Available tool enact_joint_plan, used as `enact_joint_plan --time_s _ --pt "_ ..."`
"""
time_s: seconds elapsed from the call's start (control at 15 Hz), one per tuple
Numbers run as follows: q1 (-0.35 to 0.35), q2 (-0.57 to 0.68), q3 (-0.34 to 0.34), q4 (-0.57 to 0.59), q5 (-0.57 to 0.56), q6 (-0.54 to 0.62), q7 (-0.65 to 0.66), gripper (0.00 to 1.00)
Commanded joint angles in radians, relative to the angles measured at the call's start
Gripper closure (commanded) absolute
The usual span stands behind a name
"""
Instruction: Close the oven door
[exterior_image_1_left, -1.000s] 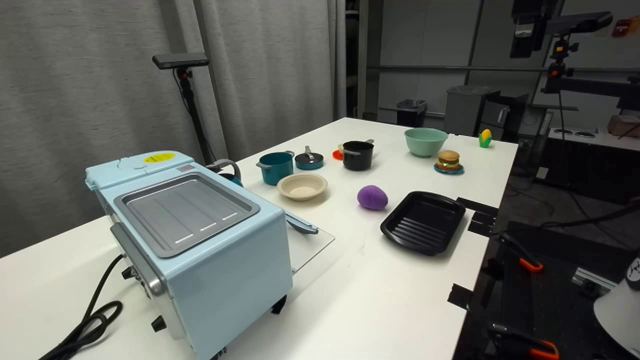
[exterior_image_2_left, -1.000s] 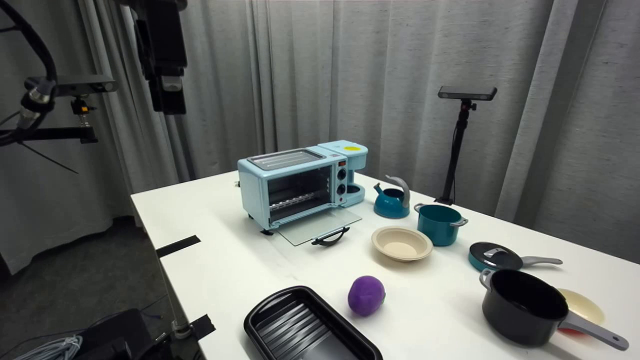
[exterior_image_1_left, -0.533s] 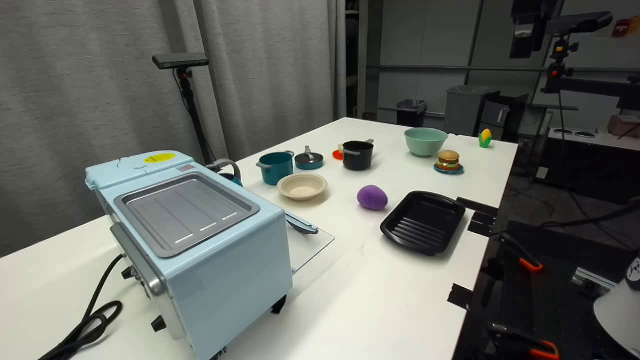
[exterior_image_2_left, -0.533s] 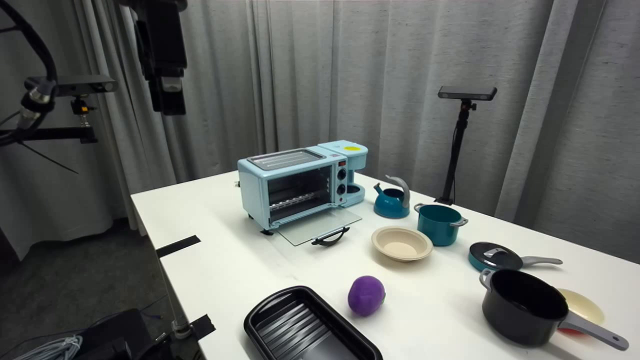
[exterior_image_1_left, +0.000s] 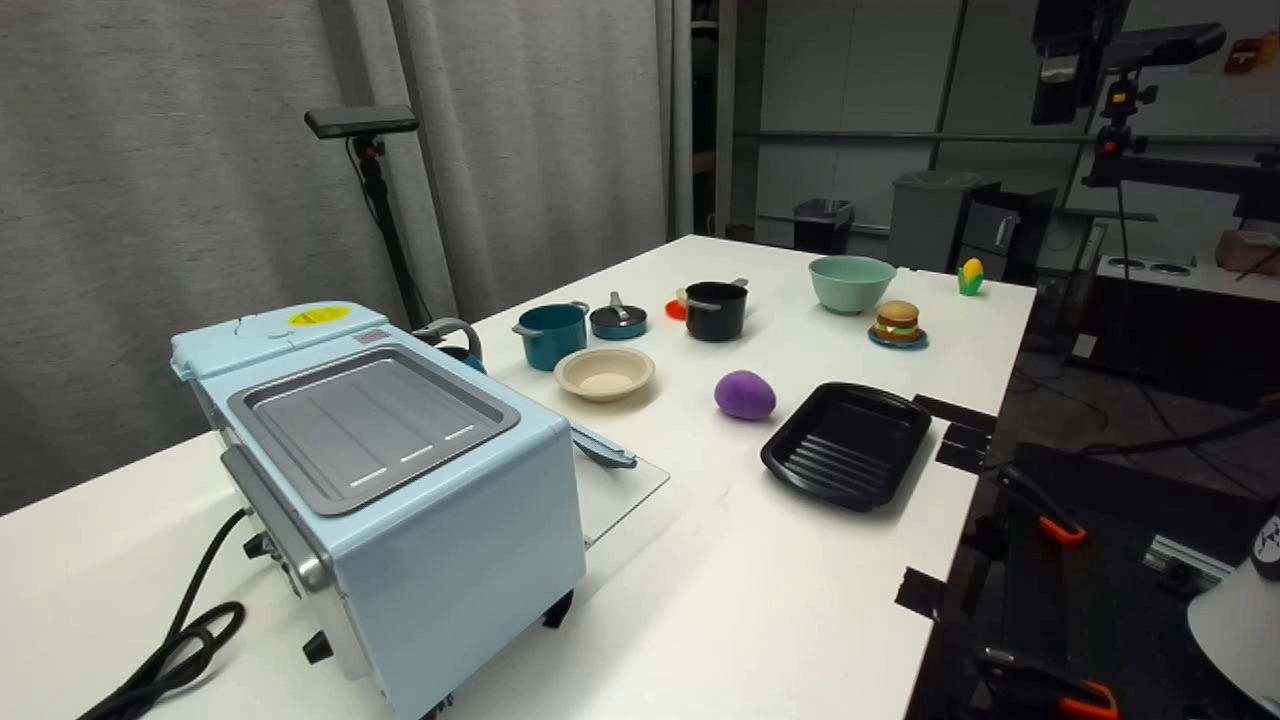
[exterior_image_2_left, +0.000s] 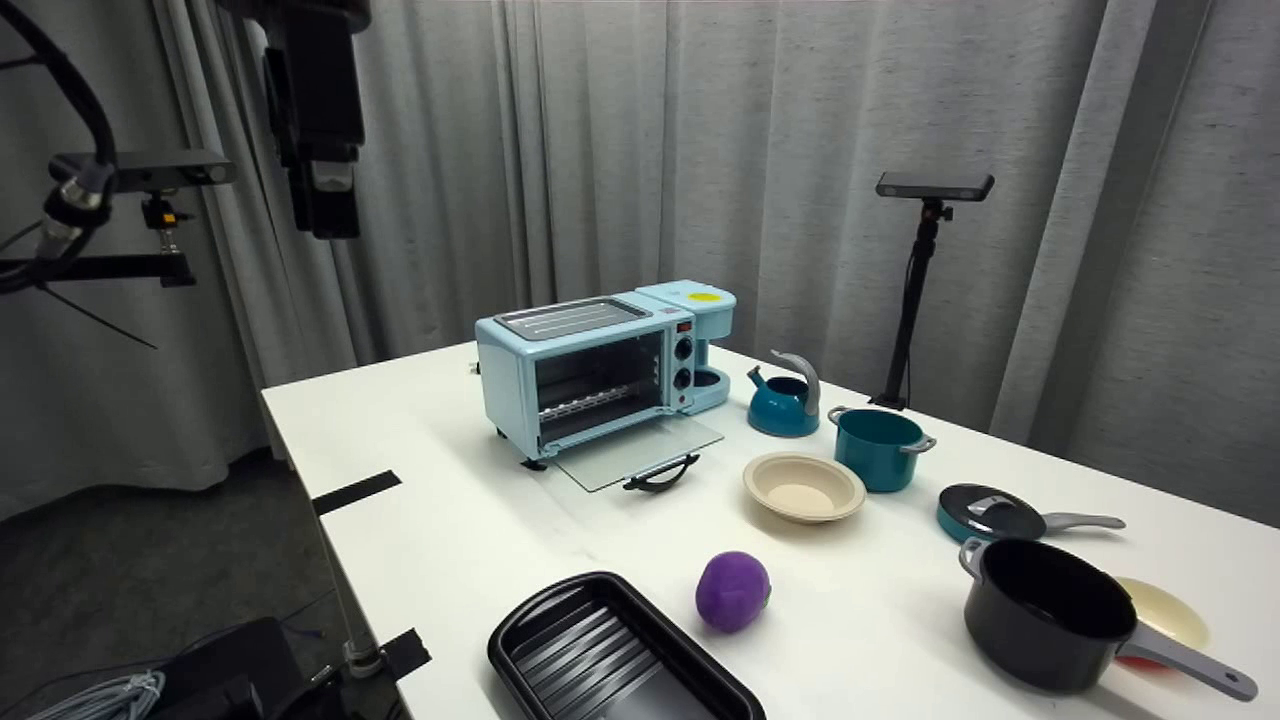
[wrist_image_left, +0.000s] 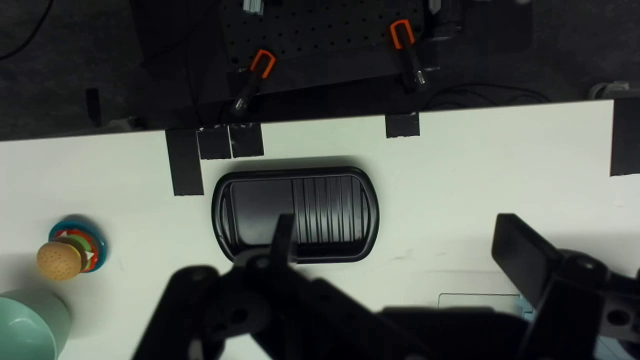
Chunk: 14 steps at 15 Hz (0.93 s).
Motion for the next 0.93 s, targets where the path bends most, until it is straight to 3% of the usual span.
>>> enact_joint_plan --time_s 0.0,0.47,0.6,0.87 --pt "-0.014 0.006 0.013 0.014 -0.025 -0.022 -0.017 0.0" --pt "-0.045 -0.039 0.058 -0.046 -0.149 0.23 0.089 0.0" --pt "-0.055 -0.028 0.066 -0.04 -0.129 0.212 0.132 0.0" --pt "-0.043 -0.002 0.059 -0.007 -0.077 0.067 0.14 0.0"
